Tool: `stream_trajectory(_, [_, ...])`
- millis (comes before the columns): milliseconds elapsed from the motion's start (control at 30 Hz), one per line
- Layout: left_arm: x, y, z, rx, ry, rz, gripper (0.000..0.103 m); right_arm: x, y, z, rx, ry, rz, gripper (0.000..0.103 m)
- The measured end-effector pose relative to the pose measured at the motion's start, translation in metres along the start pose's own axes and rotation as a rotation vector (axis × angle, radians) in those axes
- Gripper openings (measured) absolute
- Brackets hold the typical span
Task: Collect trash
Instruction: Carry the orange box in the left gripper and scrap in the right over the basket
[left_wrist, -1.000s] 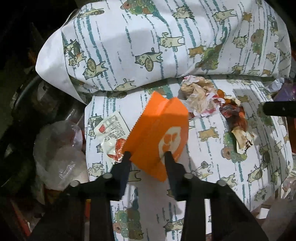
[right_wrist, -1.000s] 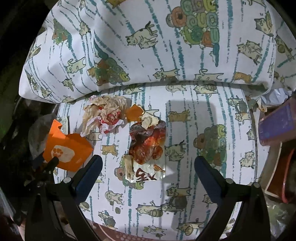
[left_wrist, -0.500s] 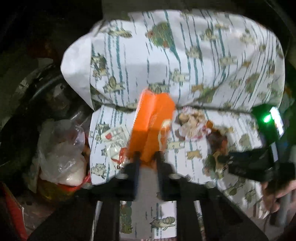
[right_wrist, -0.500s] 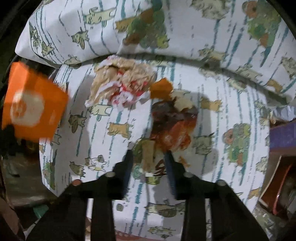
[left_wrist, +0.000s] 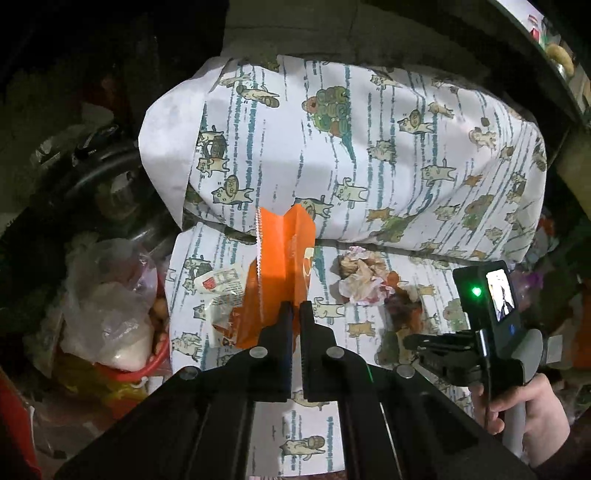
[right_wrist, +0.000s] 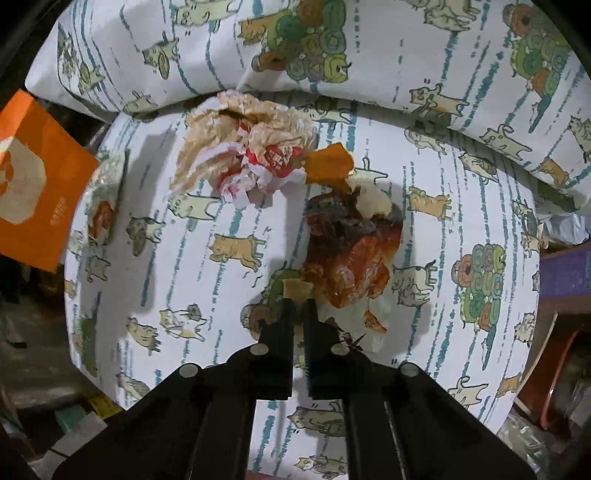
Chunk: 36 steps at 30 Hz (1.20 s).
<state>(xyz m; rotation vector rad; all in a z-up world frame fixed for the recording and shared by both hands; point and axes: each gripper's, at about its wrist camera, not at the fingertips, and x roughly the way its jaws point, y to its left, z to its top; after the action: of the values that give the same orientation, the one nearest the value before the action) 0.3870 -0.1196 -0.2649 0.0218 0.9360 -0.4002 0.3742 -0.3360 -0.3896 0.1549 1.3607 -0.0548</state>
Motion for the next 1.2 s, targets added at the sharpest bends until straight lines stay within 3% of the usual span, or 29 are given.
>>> stream_trajectory(333, [-0.013,-0.008,-0.003,0.022,-0.054,0.026,0.004,-0.059,-0.004,-0.008,0.043,-0.127,0.090,0.004])
stream_trajectory(633, [-0.044,-0.040,-0.010,0.154,-0.181,0.125,0.004,-0.111,0.022,-0.027,-0.069,-0.307,0.111,0.004])
stream_trajectory(867, [-0.030,-0.028,-0.019,0.094,-0.093,0.152,0.004,-0.134,0.025,-0.039,-0.046,-0.401,0.107,0.004])
stream_trajectory(967, [-0.032,-0.022,-0.020,0.078,-0.107,0.159,0.004,-0.136,0.025,-0.041,-0.040,-0.410,0.111,0.004])
stream_trajectory(1067, [-0.043,-0.021,-0.017,0.084,-0.138,0.185,0.004,-0.140,0.030,-0.040,-0.070,-0.436,0.074,0.004])
stream_trajectory(1200, [-0.088,-0.026,-0.014,0.097,-0.268,0.231,0.004,-0.160,0.037,-0.035,-0.097,-0.495,0.043,0.004])
